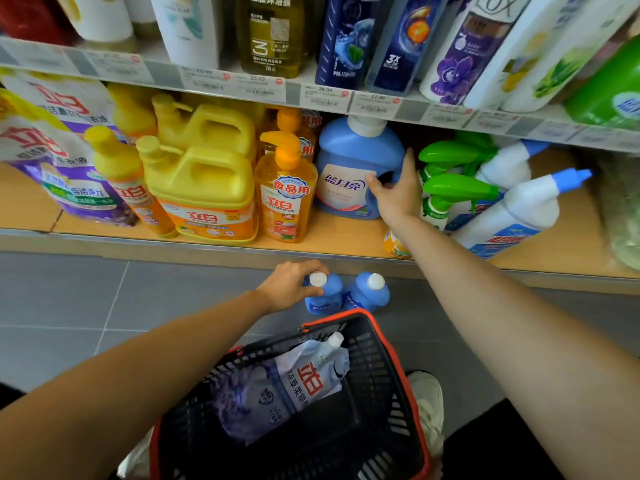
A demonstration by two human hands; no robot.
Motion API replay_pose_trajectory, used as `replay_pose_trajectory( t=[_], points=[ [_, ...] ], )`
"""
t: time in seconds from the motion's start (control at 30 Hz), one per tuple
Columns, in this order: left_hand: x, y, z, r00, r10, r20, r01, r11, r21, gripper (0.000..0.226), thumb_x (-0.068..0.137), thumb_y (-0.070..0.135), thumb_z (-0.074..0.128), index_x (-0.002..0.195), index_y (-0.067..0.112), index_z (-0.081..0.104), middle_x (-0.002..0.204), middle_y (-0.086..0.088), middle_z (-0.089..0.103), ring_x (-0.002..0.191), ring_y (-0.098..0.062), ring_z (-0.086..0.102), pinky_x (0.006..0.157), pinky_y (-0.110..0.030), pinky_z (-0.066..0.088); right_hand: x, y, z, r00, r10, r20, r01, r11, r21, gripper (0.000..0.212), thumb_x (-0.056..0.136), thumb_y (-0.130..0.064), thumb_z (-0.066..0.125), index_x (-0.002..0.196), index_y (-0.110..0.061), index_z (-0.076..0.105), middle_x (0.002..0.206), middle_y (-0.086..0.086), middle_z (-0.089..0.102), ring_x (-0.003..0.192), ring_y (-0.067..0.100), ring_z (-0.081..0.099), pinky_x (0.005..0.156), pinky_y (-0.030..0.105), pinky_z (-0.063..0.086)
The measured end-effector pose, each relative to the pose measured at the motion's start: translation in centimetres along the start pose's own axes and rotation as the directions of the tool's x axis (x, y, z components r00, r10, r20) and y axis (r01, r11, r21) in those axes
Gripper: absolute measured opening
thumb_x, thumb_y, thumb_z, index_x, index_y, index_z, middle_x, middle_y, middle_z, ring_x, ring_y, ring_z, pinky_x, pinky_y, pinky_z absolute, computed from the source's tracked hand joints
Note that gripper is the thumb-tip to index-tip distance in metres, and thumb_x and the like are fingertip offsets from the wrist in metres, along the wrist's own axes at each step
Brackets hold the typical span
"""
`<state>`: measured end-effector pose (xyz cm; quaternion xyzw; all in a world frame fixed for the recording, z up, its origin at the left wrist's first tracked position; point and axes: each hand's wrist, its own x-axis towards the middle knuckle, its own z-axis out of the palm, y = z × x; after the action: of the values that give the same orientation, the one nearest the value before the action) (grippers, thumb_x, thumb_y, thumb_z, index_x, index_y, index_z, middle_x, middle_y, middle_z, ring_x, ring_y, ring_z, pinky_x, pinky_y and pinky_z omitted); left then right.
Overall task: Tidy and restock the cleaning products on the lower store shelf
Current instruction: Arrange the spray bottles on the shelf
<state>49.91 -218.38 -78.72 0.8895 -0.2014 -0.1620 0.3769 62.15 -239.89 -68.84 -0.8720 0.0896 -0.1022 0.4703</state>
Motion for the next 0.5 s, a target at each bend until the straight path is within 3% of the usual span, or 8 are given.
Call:
replay_pose_trajectory(
  t=[0.13, 0.23, 0.3, 0.37, 0.43, 0.5],
  points=[
    [-0.6, 0.3, -0.3, 0.999, -0.025, -0.040, 0.026, 0.999, 0.027, 0.033, 0.088, 0.024, 0.078, 0.119, 0.020, 0.068, 0.113, 0.001, 0.073, 0.098, -0.027, 0.066, 0.086, -0.040, 0.050, -0.7, 0.5, -0.5, 0.986, -0.034, 0.161, 0.015, 0.993, 0.114, 0.107, 0.085, -0.009, 0.076, 0.159, -0.015, -0.002, 0.164, 0.008, 0.017, 0.148, 0.025, 0.028, 0.119, 0.046, 0.032],
    [-1.1, 0.6, -1.3, 0.998, -0.010, -0.055, 0.014, 0.998, 0.058, 0.034, 0.088, 0.025, 0.079, 0.120, 0.021, 0.069, 0.113, 0.002, 0.074, 0.098, -0.025, 0.067, 0.084, -0.036, 0.049, -3.7, 1.6, -1.6, 0.950, -0.136, 0.283, 0.152, 0.988, -0.034, 0.105, 0.085, -0.016, 0.077, 0.159, -0.021, 0.003, 0.165, 0.000, 0.005, 0.149, 0.028, 0.026, 0.118, 0.046, 0.033],
    [-1.4, 1.2, -2.5, 0.998, 0.009, -0.056, -0.005, 0.998, 0.063, 0.034, 0.087, 0.025, 0.079, 0.120, 0.021, 0.070, 0.111, 0.002, 0.074, 0.096, -0.024, 0.067, 0.084, -0.037, 0.051, -5.9, 2.9, -2.9, 0.916, -0.200, 0.348, 0.272, 0.947, -0.173, 0.085, 0.084, -0.018, 0.078, 0.154, -0.017, 0.031, 0.160, 0.006, 0.025, 0.132, 0.029, 0.049, 0.106, 0.043, 0.046],
    [-1.6, 2.2, -3.8, 0.998, 0.037, -0.058, -0.033, 0.997, 0.065, 0.035, 0.087, 0.023, 0.080, 0.120, 0.018, 0.070, 0.108, 0.001, 0.074, 0.094, -0.024, 0.066, 0.083, -0.041, 0.053, -7.6, 4.3, -4.3, 0.878, -0.220, 0.426, 0.367, 0.879, -0.303, 0.058, 0.082, -0.024, 0.080, 0.134, -0.010, 0.059, 0.130, 0.009, 0.058, 0.101, 0.027, 0.064, 0.088, 0.036, 0.051],
    [-1.8, 3.7, -5.2, 0.997, 0.058, -0.056, -0.054, 0.996, 0.072, 0.035, 0.086, 0.021, 0.080, 0.119, 0.015, 0.071, 0.106, -0.002, 0.074, 0.093, -0.026, 0.066, 0.082, -0.042, 0.054, -8.7, 5.6, -5.3, 0.841, -0.142, 0.521, 0.387, 0.832, -0.398, 0.046, 0.082, -0.032, 0.079, 0.119, -0.008, 0.069, 0.109, 0.010, 0.067, 0.096, 0.028, 0.064, 0.080, 0.032, 0.047],
    [-1.8, 5.3, -6.7, 0.993, 0.093, -0.066, -0.085, 0.989, 0.118, 0.034, 0.086, 0.022, 0.080, 0.119, 0.017, 0.071, 0.104, -0.002, 0.074, 0.092, -0.026, 0.067, 0.081, -0.040, 0.054, -9.3, 6.5, -5.8, 0.813, -0.023, 0.582, 0.348, 0.820, -0.455, 0.047, 0.081, -0.036, 0.079, 0.115, -0.005, 0.070, 0.107, 0.013, 0.070, 0.099, 0.030, 0.064, 0.082, 0.037, 0.050]
  ],
)
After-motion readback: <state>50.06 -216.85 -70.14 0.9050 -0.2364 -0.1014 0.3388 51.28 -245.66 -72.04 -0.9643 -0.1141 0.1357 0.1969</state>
